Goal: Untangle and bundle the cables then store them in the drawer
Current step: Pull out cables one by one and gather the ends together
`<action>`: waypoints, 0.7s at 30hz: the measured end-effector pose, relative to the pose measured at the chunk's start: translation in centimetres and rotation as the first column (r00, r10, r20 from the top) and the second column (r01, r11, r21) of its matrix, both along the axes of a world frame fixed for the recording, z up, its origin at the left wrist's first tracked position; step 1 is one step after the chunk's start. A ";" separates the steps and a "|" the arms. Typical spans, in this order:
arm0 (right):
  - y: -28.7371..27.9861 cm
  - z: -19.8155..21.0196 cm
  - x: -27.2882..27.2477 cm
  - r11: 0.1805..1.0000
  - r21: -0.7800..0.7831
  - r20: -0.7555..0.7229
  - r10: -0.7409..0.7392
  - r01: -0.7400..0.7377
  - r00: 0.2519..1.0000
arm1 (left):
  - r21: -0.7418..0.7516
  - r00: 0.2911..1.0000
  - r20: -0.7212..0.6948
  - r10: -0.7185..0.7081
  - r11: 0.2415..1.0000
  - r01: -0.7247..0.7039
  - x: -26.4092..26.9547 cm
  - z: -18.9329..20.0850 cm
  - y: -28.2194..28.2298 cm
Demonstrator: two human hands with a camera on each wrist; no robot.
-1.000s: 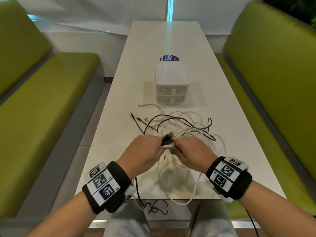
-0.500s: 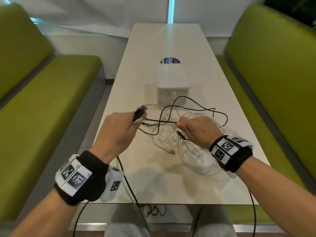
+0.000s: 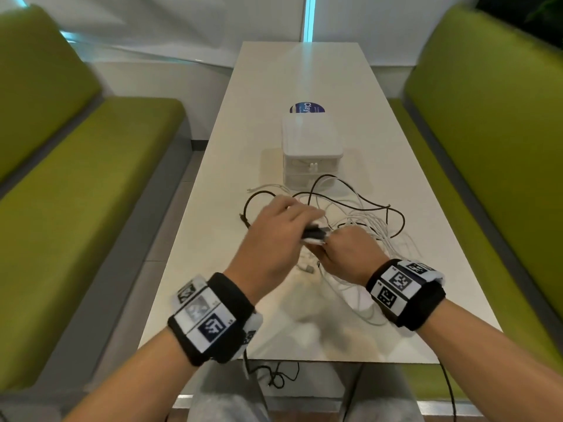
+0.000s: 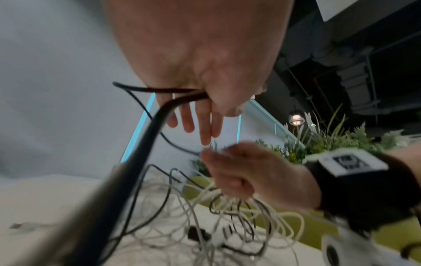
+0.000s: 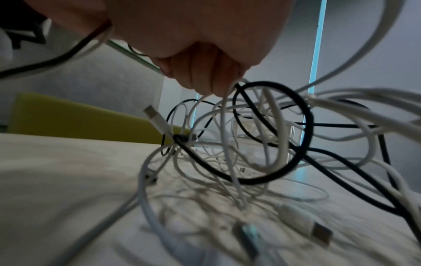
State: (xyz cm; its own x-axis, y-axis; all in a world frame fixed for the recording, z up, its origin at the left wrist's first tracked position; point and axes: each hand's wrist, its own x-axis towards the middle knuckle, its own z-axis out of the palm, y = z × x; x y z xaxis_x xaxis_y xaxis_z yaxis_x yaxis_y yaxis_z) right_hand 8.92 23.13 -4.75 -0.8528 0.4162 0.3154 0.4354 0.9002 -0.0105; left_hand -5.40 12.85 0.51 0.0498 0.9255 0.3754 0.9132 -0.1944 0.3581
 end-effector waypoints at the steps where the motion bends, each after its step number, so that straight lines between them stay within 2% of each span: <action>1: -0.1 0.2 0.0 0.999 0.029 -0.028 0.016 -0.015 0.999 | -0.045 0.998 -0.052 -0.020 0.999 0.018 0.3 -0.8 0.5; 4: 0.0 0.7 0.3 0.998 0.045 -0.135 0.047 -0.041 0.990 | -0.154 0.997 -0.064 0.043 0.987 -0.053 0.7 -2.0 1.0; 8: -0.2 -0.1 0.7 0.994 -0.090 -0.110 0.056 -0.066 0.992 | -0.064 0.985 -0.125 0.117 0.990 -0.126 0.4 -1.2 0.6; 10: -0.2 -0.5 1.4 0.981 -0.194 -0.086 0.006 -0.023 0.996 | 0.022 0.989 0.035 0.142 0.989 -0.143 -0.6 0.0 0.0; 12: 0.3 -1.2 2.4 0.962 -0.272 -0.047 -0.035 0.021 0.998 | 0.135 0.930 0.300 0.210 0.956 -0.259 -2.2 1.3 -0.6; 13: 0.6 -1.4 2.7 0.956 -0.289 -0.023 -0.053 0.044 0.998 | 0.177 0.898 0.375 0.229 0.933 -0.312 -3.1 1.7 -0.7; 14: 0.8 -1.6 3.0 0.952 -0.298 -0.002 -0.069 0.065 0.998 | 0.172 0.888 0.382 0.256 0.924 -0.341 -3.7 2.1 -0.8; 15: 0.9 -1.7 3.1 0.952 -0.295 0.019 -0.080 0.082 0.997 | 0.119 0.896 0.331 0.296 0.929 -0.350 -4.2 2.1 -0.8; 17: 0.9 -1.5 2.7 0.958 -0.268 0.052 -0.091 0.102 0.994 | -0.062 0.916 0.093 0.389 0.921 -0.385 -4.7 1.3 -0.5; 19: 0.3 -1.1 2.3 0.962 -0.251 0.114 -0.078 0.105 0.990 | -0.150 0.913 -0.093 0.398 0.901 -0.408 -4.3 0.2 -0.1; 21: -0.3 -1.0 2.3 0.960 -0.255 0.171 -0.074 0.116 0.983 | -0.097 0.931 -0.055 0.361 0.926 -0.364 -3.4 -0.3 0.0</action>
State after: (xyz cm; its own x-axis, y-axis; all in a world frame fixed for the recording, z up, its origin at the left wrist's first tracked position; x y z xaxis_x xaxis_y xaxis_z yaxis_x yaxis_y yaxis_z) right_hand 11.19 22.83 -5.74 -0.8352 0.5478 0.0483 0.5341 0.8290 -0.1657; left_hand -8.80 12.88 0.17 -0.2851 0.9165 0.2806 0.9267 0.1888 0.3250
